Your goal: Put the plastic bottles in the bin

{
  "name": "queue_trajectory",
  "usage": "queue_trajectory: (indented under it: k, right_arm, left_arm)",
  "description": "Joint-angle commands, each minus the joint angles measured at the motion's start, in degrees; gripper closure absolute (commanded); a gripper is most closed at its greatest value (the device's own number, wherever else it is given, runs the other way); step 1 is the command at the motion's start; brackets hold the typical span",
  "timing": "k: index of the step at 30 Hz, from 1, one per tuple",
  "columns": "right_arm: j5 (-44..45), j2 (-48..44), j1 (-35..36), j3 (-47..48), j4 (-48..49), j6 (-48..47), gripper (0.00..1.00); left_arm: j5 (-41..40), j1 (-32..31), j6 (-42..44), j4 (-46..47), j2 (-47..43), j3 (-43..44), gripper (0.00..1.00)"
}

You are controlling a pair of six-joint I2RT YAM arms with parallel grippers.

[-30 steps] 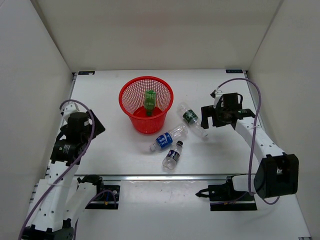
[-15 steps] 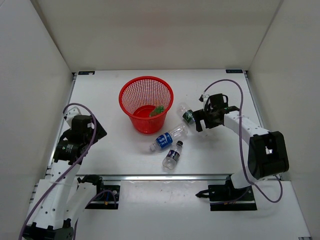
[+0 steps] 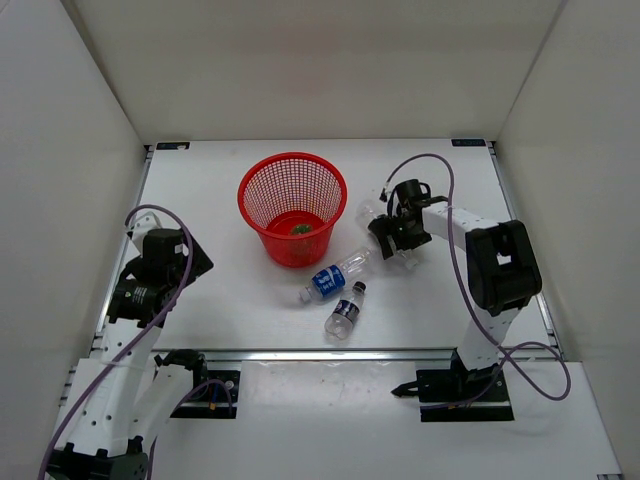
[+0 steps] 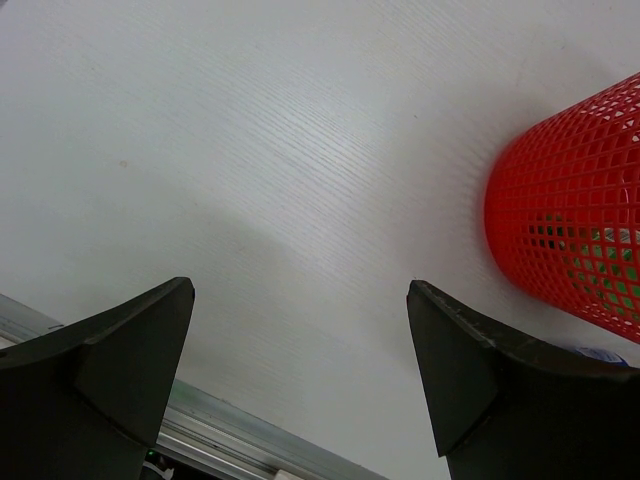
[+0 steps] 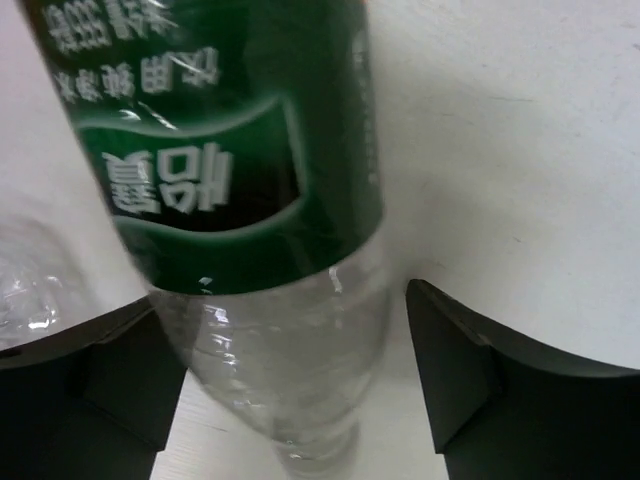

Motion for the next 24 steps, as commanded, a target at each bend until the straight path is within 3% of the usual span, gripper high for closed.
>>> queue_trajectory:
  k: [1,2,3,9,15,24]
  right_arm:
    - [-1.0,1.1,-0.9,2.5,-1.9,1.7,0.22]
    - [-1.9,0.5,-1.1,2.1,-1.6,2.4,0.41]
    - [-2.2,-0.2,-1.3,1.4,-0.7,2.9,0.52]
    - [-1.6,-7.7,-2.4,2.8,-0.8,4.1,0.52]
    - [-0.7,-17.4,-2.2,12.6,-2.1,3.4,0.48]
    - [-11.6,-16.3,14.8,28.9,8.3,5.5,0.45]
  left_arm:
    - [-0.8,0.4,0.3,0.0,-0.2,1.4,0.01]
    - [-1.1,0.4,0.3,-0.3,-0.2,2.3,0.01]
    - [-1.1,0.6,0.3,-0.3,0.1,2.5,0.02]
    - [1.1,0.6,1.3,1.6,0.8,2.4,0.01]
    - [2.4,0.2,2.1,3.0,2.0,2.0,0.01]
    - [5.6,0.0,3.2,3.8,1.8,1.0,0.01]
